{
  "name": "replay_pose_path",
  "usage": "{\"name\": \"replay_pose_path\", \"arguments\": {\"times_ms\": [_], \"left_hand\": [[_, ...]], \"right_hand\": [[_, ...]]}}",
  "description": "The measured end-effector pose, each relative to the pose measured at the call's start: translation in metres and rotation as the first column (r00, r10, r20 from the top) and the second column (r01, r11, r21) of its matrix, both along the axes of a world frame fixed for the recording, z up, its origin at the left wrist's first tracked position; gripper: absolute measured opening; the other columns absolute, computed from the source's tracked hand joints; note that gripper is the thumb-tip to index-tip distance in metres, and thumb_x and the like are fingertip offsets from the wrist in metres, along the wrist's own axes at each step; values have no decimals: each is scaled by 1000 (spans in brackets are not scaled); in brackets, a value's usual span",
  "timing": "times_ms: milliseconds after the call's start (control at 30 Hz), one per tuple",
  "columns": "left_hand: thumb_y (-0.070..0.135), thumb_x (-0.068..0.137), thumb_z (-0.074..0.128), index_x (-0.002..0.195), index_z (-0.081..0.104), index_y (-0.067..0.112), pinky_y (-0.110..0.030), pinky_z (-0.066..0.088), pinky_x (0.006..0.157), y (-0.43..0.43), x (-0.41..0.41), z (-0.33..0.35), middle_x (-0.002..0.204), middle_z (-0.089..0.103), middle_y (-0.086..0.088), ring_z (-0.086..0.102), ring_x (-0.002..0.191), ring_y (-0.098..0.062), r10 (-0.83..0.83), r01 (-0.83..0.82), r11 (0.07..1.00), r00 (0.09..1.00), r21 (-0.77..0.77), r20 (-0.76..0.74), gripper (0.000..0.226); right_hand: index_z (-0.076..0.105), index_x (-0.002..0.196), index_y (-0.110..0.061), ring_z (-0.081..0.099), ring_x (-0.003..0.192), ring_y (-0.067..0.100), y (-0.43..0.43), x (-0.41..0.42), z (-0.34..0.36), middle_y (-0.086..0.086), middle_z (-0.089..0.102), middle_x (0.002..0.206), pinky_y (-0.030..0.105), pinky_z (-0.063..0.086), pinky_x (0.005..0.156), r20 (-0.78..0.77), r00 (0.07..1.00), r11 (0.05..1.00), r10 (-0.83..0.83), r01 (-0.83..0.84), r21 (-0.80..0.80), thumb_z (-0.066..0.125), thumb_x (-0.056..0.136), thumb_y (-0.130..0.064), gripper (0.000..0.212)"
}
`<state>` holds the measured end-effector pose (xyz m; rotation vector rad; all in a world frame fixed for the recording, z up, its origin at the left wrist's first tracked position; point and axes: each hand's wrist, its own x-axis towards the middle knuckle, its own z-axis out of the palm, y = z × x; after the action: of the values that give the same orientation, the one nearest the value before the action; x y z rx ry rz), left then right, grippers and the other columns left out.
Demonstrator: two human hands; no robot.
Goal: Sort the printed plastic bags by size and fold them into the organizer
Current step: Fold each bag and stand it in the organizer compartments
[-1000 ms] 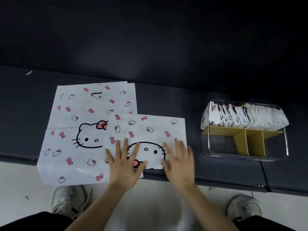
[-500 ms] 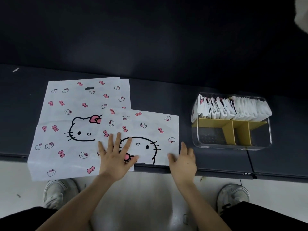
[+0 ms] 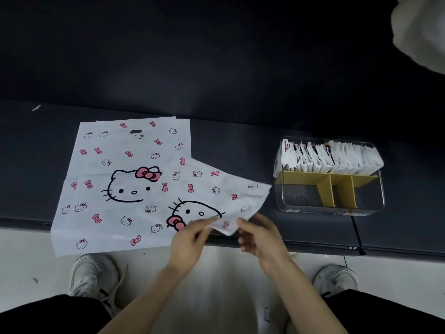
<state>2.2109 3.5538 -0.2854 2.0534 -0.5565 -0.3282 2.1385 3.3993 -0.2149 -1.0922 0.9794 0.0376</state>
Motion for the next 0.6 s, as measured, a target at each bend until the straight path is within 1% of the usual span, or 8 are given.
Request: {"name": "replay_pose_path", "arguments": {"times_ms": [33, 133, 200, 267, 333, 400, 500, 600], "left_hand": [[44, 94, 47, 92, 69, 38, -12, 41, 77, -3, 2, 9, 83, 59, 42, 55, 85, 16, 55, -61, 997, 988, -37, -144, 23], [34, 96, 48, 57, 58, 27, -19, 34, 63, 0, 14, 27, 53, 48, 20, 44, 57, 2, 83, -140, 985, 895, -99, -439, 41], [41, 95, 49, 61, 56, 23, -22, 33, 65, 8, 25, 29, 61, 44, 18, 40, 63, -5, 73, -140, 986, 845, -86, -529, 39], [51, 93, 49, 83, 62, 20, -24, 39, 72, 19, 35, 25, 78, 55, 3, 46, 75, -11, 61, -110, 993, 817, -52, -574, 35], [46, 96, 46, 100, 67, 16, -26, 44, 82, 27, 42, 27, 95, 70, -4, 59, 85, -14, 49, -100, 994, 777, -45, -628, 37], [40, 98, 43, 106, 67, 19, -24, 50, 83, 32, 45, 31, 100, 73, -2, 67, 93, -15, 44, -119, 991, 734, -65, -677, 33], [37, 100, 41, 105, 66, 17, -23, 55, 74, 35, 53, 32, 98, 74, 0, 70, 91, -17, 80, -185, 980, 703, -74, -706, 32], [41, 98, 46, 92, 65, 12, -34, 51, 72, 27, 59, 21, 84, 69, -7, 65, 79, -23, 230, -286, 958, 714, 24, -661, 36]], "right_hand": [[57, 112, -14, 56, 53, 14, -6, -2, 4, 7, 60, 77, 24, 48, 46, 25, 1000, 999, -10, 11, -38, 69, 84, -7, 31], [41, 135, -26, 61, 92, 16, -27, -3, -2, 3, 60, 105, 30, 52, 79, -20, 1000, 960, 10, -15, -278, 75, 80, -13, 66], [33, 144, -25, 54, 110, 16, -38, 3, -11, -2, 54, 120, 32, 45, 95, -70, 996, 908, 51, -75, -411, 78, 75, -12, 83], [35, 143, -27, 49, 117, 11, -45, 13, -17, -9, 52, 127, 32, 41, 100, -50, 994, 882, 101, -113, -457, 79, 71, -8, 87], [42, 136, -28, 52, 114, 6, -51, 21, -24, -13, 57, 125, 25, 44, 94, -6, 982, 889, 186, -171, -426, 78, 70, -3, 79], [53, 123, -25, 57, 106, 4, -54, 25, -26, -9, 62, 118, 17, 45, 81, -11, 953, 884, 304, -287, -368, 75, 74, -2, 58], [69, 96, -19, 65, 86, 3, -56, 27, -25, -6, 73, 96, 14, 47, 75, 35, 921, 874, 388, -356, -331, 70, 83, -8, 18], [72, 88, -15, 68, 78, 4, -53, 25, -33, -6, 75, 83, 15, 51, 69, 11, 940, 874, 341, -312, -373, 65, 88, -14, 7]]}}
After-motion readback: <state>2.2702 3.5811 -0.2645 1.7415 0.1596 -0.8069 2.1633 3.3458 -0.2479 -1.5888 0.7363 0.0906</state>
